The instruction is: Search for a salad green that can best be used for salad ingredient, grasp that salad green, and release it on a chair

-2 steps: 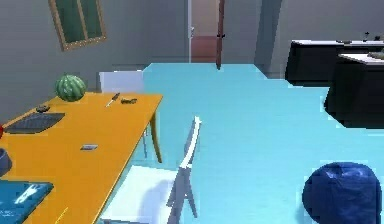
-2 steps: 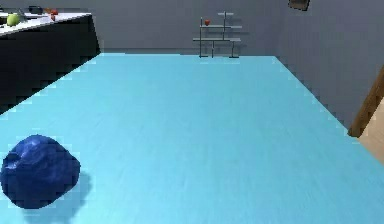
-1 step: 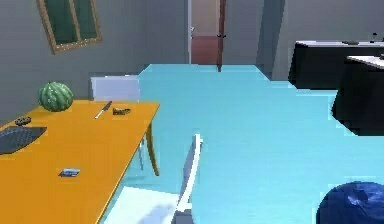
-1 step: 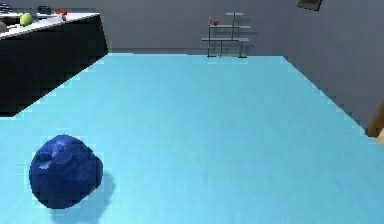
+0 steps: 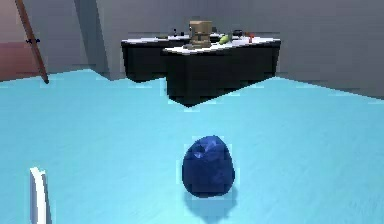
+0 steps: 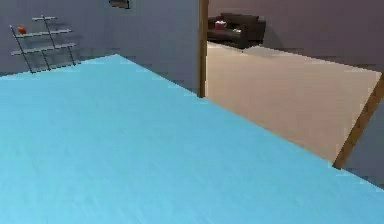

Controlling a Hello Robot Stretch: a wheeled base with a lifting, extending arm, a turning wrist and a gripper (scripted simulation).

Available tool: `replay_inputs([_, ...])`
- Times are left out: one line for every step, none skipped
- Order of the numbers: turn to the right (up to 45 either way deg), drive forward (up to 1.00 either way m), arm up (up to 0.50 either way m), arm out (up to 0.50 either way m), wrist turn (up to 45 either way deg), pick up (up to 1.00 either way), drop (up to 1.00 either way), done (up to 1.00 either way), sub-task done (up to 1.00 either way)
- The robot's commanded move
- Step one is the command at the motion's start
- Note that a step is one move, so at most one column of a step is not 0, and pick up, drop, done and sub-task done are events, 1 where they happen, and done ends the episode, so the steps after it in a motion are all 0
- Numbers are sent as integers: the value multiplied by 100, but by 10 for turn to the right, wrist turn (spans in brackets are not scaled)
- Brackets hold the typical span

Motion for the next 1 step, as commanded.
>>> replay_inputs([450, 0, 0, 0, 0, 0, 0, 0, 0])
